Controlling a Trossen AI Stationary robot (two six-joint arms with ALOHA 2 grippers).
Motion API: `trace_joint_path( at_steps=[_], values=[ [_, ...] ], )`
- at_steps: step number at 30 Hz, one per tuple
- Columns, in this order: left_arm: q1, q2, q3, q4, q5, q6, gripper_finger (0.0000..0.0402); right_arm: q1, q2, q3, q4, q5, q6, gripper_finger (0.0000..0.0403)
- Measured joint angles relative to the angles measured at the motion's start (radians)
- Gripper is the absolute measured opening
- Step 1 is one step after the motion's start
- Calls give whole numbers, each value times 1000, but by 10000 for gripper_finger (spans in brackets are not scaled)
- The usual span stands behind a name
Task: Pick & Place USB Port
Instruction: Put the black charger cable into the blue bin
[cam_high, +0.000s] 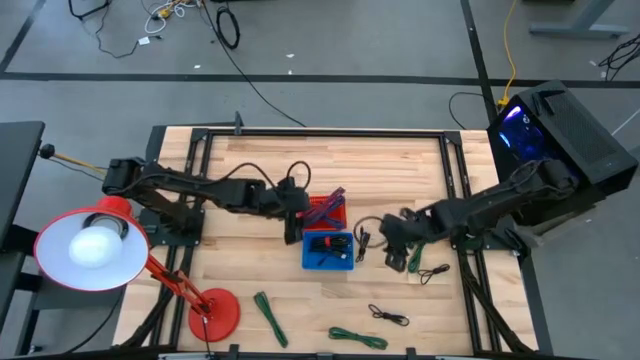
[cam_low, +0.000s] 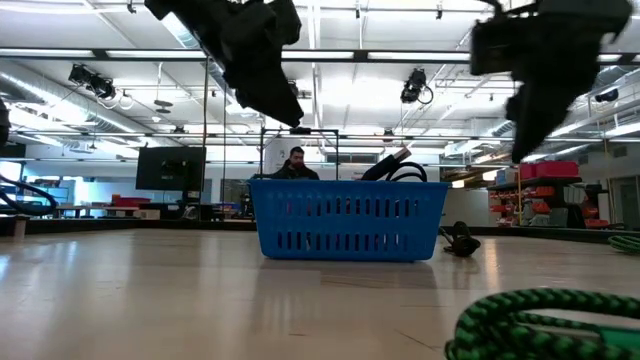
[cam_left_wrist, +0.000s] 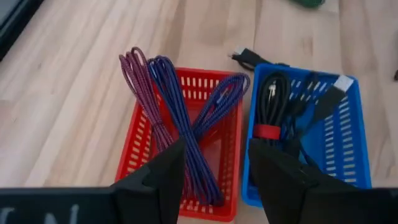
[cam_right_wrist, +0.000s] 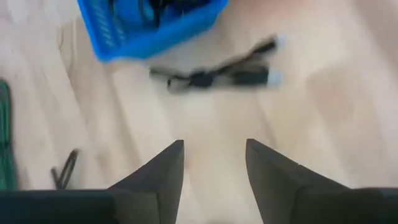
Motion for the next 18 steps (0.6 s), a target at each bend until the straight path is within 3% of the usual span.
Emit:
trace_joint_path(
  at_steps=[12, 18],
  values=[
    [-105, 0, 0, -4, -103, 5, 179, 238, 0, 0, -290, 24, 538, 174],
    [-130, 0, 0, -5, -139, 6, 179, 331, 0, 0, -313, 13, 723, 174]
  ],
)
